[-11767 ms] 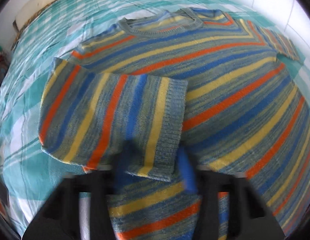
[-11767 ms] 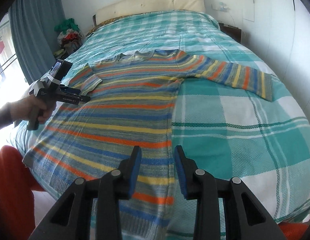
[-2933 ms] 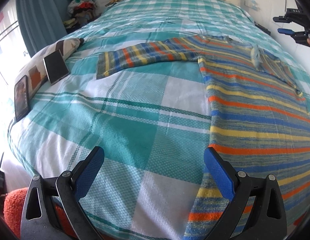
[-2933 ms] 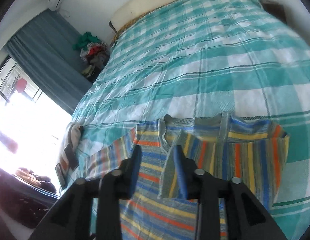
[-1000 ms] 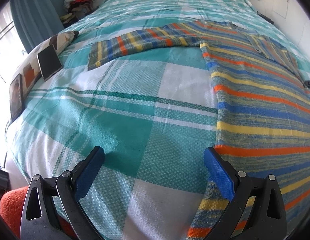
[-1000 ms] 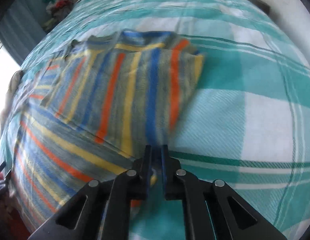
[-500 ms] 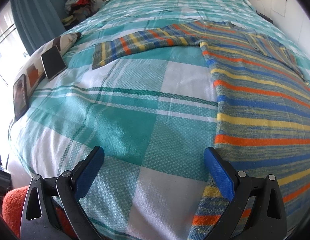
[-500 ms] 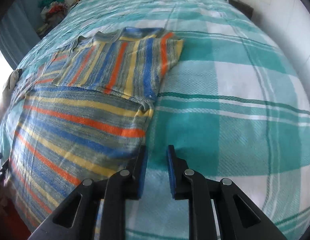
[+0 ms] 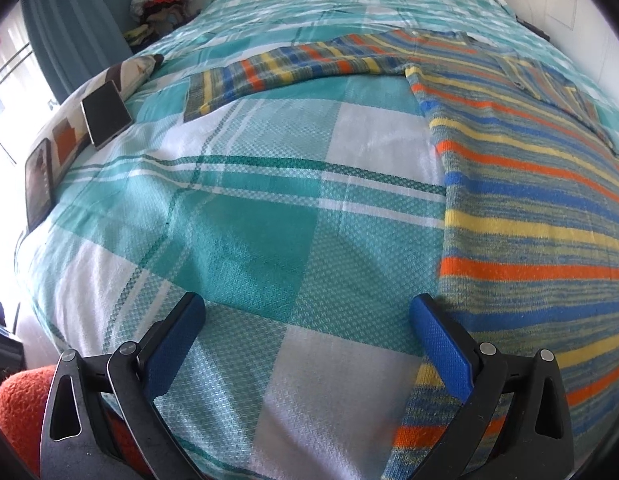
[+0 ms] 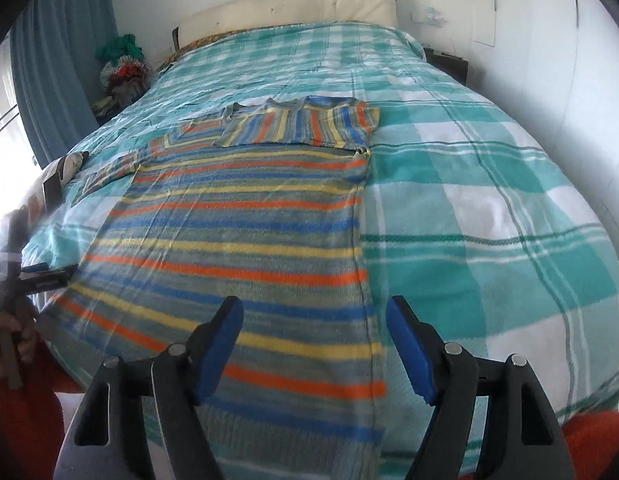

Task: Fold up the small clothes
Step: 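Open the right gripper and pull both tools back above the sweater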

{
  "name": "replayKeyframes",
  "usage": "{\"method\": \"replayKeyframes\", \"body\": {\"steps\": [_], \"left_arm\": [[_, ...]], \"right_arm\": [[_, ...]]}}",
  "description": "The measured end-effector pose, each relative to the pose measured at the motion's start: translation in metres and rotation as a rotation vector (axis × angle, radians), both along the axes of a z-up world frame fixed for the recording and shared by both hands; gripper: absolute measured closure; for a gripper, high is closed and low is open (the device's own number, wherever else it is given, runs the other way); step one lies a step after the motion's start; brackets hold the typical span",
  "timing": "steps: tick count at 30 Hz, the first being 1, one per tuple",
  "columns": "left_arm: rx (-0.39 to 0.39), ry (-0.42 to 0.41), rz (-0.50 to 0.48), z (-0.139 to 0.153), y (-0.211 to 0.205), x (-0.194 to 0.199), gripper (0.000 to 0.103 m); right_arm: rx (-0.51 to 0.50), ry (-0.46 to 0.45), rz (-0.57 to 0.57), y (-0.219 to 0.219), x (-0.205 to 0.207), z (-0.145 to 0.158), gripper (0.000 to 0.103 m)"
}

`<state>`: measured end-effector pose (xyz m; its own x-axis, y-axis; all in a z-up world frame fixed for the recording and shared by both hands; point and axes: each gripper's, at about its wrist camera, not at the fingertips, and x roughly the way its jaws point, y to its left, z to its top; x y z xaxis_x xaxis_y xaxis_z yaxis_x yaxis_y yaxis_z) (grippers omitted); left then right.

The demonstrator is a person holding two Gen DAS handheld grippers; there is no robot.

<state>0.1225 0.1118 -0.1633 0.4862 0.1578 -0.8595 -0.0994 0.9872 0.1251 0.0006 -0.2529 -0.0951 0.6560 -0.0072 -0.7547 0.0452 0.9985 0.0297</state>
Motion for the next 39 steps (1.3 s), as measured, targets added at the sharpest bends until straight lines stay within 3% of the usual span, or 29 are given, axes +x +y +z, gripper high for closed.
{"method": "replayKeyframes", "body": {"steps": [6, 12, 28, 36, 39], "left_arm": [[-0.03, 0.005, -0.012, -0.001, 0.004, 0.0, 0.0], [-0.03, -0.017, -0.037, -0.002, 0.003, -0.005, 0.0], [-0.035, 0.064, -0.054, -0.004, 0.003, 0.002, 0.0], [-0.105, 0.023, -0.087, 0.009, 0.007, -0.007, 0.001], [-0.208, 0.008, -0.131, 0.025, 0.017, 0.003, 0.001]], "right_arm": [[-0.045, -0.101, 0.037, 0.01, 0.002, 0.015, 0.021], [-0.034, -0.079, 0.036, 0.012, 0.004, 0.008, 0.021], [-0.07, -0.077, 0.122, 0.032, 0.006, 0.004, 0.021], [-0.088, -0.106, 0.172, 0.048, 0.005, 0.008, 0.021], [-0.101, -0.108, 0.187, 0.052, 0.004, 0.008, 0.021]]}}
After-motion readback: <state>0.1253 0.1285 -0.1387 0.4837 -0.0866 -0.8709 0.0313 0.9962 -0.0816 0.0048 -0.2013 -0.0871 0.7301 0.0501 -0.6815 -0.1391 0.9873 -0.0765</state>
